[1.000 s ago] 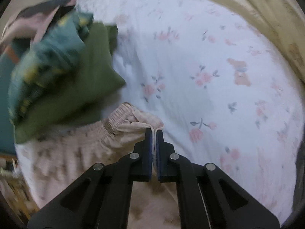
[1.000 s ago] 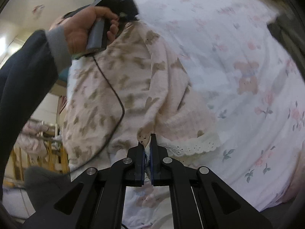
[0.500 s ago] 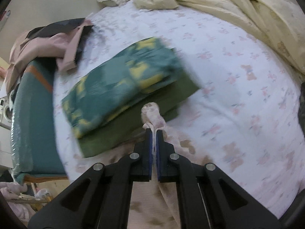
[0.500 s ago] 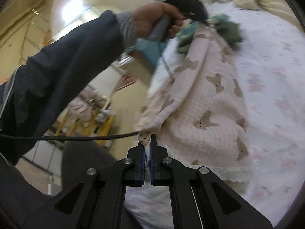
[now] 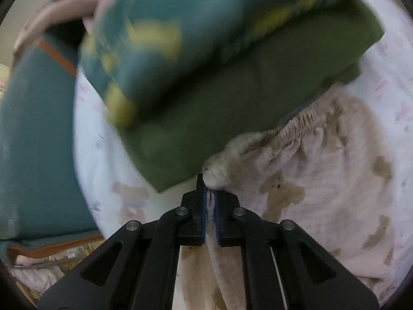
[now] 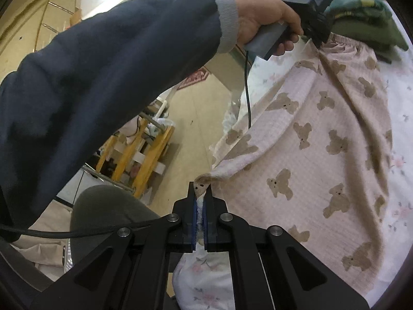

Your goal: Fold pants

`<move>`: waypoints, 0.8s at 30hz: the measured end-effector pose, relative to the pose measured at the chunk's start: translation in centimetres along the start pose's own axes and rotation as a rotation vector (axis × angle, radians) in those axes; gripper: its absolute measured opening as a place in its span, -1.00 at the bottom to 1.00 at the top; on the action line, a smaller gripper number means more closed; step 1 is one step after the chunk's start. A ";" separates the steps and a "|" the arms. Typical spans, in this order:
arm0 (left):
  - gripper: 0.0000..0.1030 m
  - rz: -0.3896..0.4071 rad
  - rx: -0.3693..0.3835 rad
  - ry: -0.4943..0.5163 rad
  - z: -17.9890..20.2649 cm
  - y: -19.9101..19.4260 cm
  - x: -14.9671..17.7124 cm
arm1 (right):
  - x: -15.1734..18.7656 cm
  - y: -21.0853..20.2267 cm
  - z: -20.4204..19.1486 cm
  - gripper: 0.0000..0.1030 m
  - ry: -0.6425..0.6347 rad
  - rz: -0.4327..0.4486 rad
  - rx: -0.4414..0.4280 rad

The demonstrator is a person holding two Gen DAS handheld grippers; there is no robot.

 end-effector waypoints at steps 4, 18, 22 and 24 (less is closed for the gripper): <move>-0.77 0.016 -0.007 -0.048 -1.0 1.5 0.2 | 0.4 -0.3 -0.7 -0.96 -0.029 -0.011 0.033; 0.51 0.158 0.293 -0.413 -10.8 -10.3 13.9 | 0.5 1.7 -2.5 -0.96 -0.078 -0.046 0.102; 0.56 0.151 0.304 -0.615 -13.4 -12.8 23.3 | 1.0 4.7 -4.8 -0.96 -0.129 -0.069 0.097; 0.57 0.124 0.350 -0.691 -13.1 -13.0 28.0 | 1.2 6.9 -6.0 -0.96 -0.159 -0.090 0.085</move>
Point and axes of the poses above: each gripper's, at about its wrist camera, not at the fingertips, and y roughly the way its jaws point, z to its right, x to its underside, the point moved 8 cm from there along y, roughly the way its jaws point, and after that the axes turned 3 degrees about z, right-handed, at the moved point
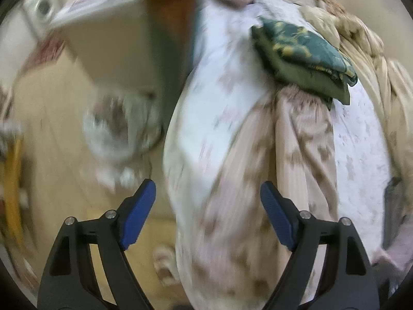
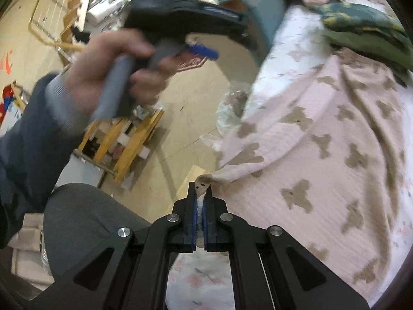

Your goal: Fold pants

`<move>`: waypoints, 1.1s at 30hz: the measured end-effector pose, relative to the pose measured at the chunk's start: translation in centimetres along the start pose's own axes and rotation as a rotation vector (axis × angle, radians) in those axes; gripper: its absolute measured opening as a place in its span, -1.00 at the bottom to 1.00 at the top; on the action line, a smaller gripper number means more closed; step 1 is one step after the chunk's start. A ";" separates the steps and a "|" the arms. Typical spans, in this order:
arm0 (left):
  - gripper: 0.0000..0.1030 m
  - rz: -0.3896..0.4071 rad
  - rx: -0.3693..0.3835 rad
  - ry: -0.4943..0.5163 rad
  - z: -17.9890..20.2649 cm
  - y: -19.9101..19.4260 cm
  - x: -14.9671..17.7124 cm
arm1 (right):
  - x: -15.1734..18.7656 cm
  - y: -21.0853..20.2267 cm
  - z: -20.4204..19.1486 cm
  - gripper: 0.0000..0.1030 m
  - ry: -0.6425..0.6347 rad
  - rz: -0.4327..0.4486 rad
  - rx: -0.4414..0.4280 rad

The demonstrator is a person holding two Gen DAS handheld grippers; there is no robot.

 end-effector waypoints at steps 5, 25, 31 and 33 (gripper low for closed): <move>0.57 -0.002 0.032 -0.120 -3.5 0.7 5.6 | 0.9 6.6 -1.6 -0.84 -0.095 -0.042 0.025; 0.57 -0.049 0.071 0.337 5.3 4.4 9.5 | 3.9 -4.5 6.4 0.52 0.126 0.021 0.070; 0.57 -0.060 -0.093 0.478 8.7 8.6 8.5 | 5.7 -10.5 14.0 0.52 0.219 0.083 0.208; 0.57 -0.064 -0.153 0.426 7.3 9.8 7.3 | 6.3 -11.5 16.3 0.52 0.270 0.123 0.215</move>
Point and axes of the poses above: each gripper's, at about its wrist camera, not at the fingertips, and y roughly the way its jaws point, z to its right, x to its underside, the point moved 8 cm from there along y, roughly the way its jaws point, and after that the axes turned 3 degrees about z, right-handed, at the moved point
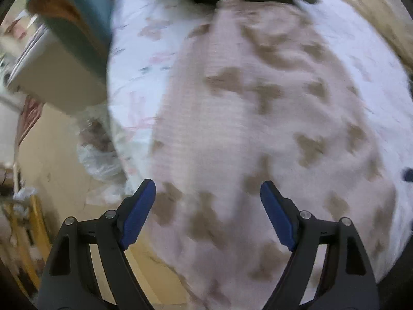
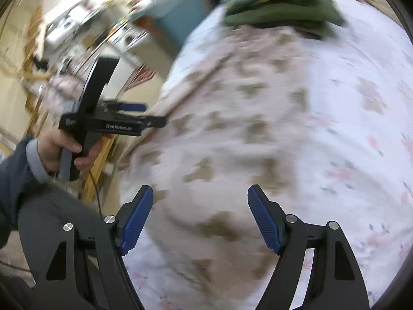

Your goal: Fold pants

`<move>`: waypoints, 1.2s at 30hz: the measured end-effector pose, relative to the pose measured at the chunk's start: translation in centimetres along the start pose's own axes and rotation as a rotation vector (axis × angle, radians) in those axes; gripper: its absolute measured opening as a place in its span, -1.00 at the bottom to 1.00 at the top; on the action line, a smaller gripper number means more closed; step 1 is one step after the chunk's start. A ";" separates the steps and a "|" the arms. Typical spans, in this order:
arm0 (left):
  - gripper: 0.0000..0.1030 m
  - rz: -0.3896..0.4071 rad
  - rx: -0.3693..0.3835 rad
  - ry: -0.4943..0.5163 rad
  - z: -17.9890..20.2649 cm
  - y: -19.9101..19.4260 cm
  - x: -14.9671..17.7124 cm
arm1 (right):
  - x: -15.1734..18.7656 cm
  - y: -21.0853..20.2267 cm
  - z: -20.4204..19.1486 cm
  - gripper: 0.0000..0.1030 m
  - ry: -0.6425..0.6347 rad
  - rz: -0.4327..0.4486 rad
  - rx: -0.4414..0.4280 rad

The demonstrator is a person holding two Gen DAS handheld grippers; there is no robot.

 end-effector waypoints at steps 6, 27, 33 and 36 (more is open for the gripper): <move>0.57 -0.022 -0.095 -0.365 -9.6 1.7 0.9 | -0.8 -0.9 3.7 0.52 0.092 0.044 0.016; 0.09 -0.224 0.449 -0.159 -2.1 1.6 9.9 | 4.0 1.0 9.2 0.52 0.441 -0.069 0.032; -0.46 -0.221 0.434 -0.093 -0.5 0.0 10.7 | 8.2 4.6 3.8 0.46 0.346 -0.232 -0.068; -0.85 -0.224 0.383 -0.036 -0.2 -0.8 10.8 | 8.8 5.7 2.1 -0.20 0.318 -0.249 -0.083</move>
Point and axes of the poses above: each gripper's, at about its wrist camera, not at the fingertips, and y roughly the way its jaws point, z to its right, x to its underside, the point moved 8 cm from there along y, roughly the way its jaws point, and after that the axes turned 3 degrees about z, right-handed, at the moved point
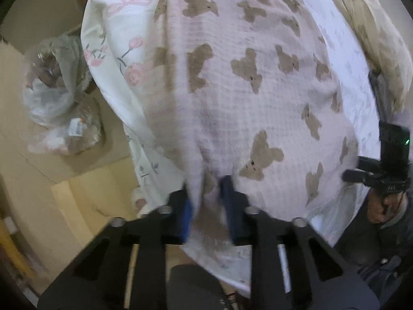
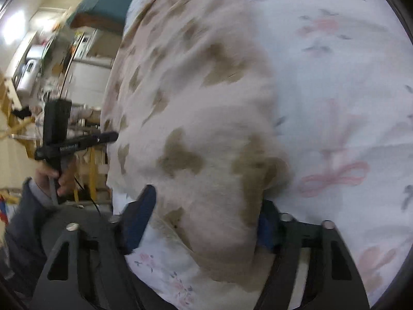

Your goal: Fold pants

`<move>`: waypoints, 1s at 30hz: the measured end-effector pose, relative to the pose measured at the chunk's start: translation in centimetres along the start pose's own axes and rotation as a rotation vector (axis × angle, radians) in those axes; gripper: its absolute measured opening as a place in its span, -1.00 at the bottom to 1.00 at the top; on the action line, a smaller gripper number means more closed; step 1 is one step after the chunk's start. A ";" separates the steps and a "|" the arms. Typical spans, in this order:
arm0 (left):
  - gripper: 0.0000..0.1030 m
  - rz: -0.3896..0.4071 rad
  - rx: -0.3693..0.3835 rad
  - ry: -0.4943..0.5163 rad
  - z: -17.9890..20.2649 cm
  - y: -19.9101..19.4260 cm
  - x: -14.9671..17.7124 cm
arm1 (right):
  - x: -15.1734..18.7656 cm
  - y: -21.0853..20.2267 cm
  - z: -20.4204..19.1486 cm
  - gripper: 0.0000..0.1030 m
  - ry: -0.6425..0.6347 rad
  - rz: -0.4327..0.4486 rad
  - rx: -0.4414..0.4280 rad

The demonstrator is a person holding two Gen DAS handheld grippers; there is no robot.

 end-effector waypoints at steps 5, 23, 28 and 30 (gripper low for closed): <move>-0.97 0.031 -0.099 0.048 1.3 -2.1 0.6 | 0.5 -0.1 -1.0 -0.96 -0.024 0.027 0.017; -1.00 0.632 0.185 -0.001 15.4 -25.1 1.0 | -3.0 -28.0 -12.3 -0.96 -0.252 0.546 -0.200; -1.00 0.825 0.285 0.035 20.1 -33.7 0.7 | -3.4 -35.4 -16.4 -0.96 -0.322 0.657 -0.233; -1.00 0.890 0.294 0.036 21.0 -36.5 -0.1 | -3.7 -37.8 -17.7 -0.96 -0.343 0.698 -0.244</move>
Point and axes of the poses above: each gripper's, at about its wrist camera, not at the fingertips, and y roughly the way its jaws point, z to its right, x to its underside, the point moved 8 cm from there along y, roughly the way its jaws point, and after that the axes turned 3 degrees about z, right-handed, at the moved point
